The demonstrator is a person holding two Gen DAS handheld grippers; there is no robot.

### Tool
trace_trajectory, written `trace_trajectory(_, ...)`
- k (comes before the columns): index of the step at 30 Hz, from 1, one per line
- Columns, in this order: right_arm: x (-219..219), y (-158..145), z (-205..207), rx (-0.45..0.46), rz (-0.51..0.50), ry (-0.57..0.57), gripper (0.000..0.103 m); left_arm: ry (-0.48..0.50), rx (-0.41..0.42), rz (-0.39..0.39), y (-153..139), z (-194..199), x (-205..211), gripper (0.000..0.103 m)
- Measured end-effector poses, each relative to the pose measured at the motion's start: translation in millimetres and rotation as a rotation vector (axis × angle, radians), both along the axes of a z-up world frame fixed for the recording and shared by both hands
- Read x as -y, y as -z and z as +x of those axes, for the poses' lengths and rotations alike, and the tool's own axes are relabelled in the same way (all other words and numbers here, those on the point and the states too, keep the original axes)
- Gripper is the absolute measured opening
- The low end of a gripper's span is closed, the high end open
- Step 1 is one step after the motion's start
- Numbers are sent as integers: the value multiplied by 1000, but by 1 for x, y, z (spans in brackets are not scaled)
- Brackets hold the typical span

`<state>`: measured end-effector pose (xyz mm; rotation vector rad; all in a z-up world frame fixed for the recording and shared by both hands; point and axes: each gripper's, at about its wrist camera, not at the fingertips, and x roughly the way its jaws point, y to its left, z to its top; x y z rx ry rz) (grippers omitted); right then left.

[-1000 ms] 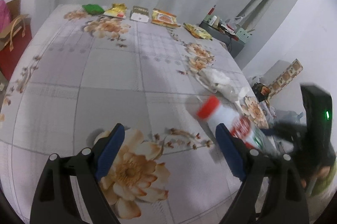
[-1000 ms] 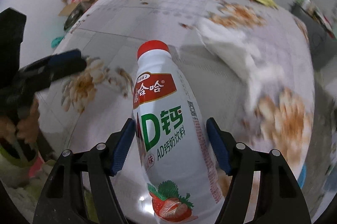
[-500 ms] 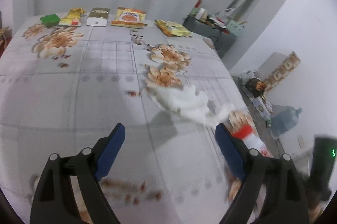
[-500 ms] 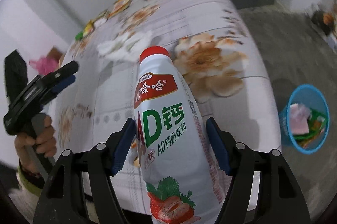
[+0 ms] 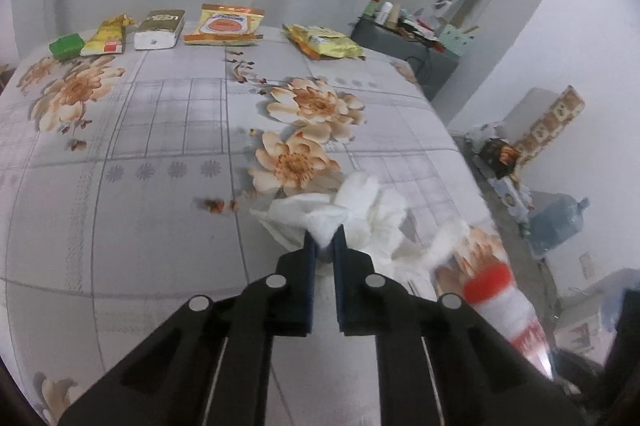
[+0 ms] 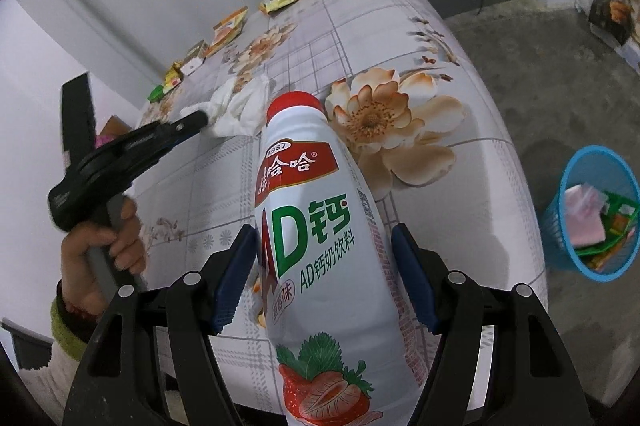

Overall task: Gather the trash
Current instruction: 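Grasp the white AD milk bottle with the right tool while left tool grasps white tissue, then lift the bottle and tissue off the table and turn toward the wastebasket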

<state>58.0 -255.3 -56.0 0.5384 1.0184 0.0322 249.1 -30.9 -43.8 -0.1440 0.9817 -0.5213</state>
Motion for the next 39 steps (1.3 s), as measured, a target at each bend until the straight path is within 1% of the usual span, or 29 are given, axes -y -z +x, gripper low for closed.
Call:
trace_trajectory(2,1,0,0,3,2,-1,65,19,-10,-22,-5,-13,-10,6)
trace_trajectory(3,1,1,0,3,4,-1,65,33,-22,-44,-9,-22,-20,6)
trace_trajectory(5,2,1,0,4,9,-2,65,61,-34,-62,-15,-42,-39,6)
trace_trajectory(7,2,1,0,1,14,-2,65,93,-38,-49,-19,-60,-51,6)
trace_trajectory(11,1,1,1,-7,22,-10,65,176,-40,8,-24,-93,-70,7)
trace_trajectory(13,0,1,3,-11,35,-11,65,189,-39,34,-22,-103,-73,7)
trace_trajectory(15,0,2,5,-17,45,-3,65,182,-34,56,-17,-107,-73,9)
trace_trajectory(16,-1,1,5,-22,47,4,65,174,-36,60,-15,-107,-71,12)
trace_trajectory(17,-1,1,6,-25,47,8,65,167,-44,55,-12,-107,-69,19)
trace_trajectory(18,-1,0,6,-30,44,10,65,163,-51,44,-10,-105,-68,22)
trace_trajectory(20,-2,-1,7,-40,38,10,65,153,-59,23,-6,-103,-62,39)
trace_trajectory(22,-3,-1,7,-49,33,5,66,146,-47,37,-6,-101,-57,50)
trace_trajectory(25,-2,-2,8,-62,36,-1,66,129,-24,79,-2,-95,-48,54)
trace_trajectory(28,-2,-4,11,-67,42,-13,66,113,-13,113,3,-90,-40,54)
trace_trajectory(33,-6,-9,16,-64,37,-44,67,107,28,175,9,-86,-29,53)
trace_trajectory(35,-8,-10,20,-69,21,-55,67,108,47,196,11,-86,-26,44)
trace_trajectory(37,-11,-9,22,-74,11,-70,67,111,60,215,13,-86,-23,36)
trace_trajectory(39,-15,-7,26,-85,6,-95,67,117,72,222,13,-86,-22,31)
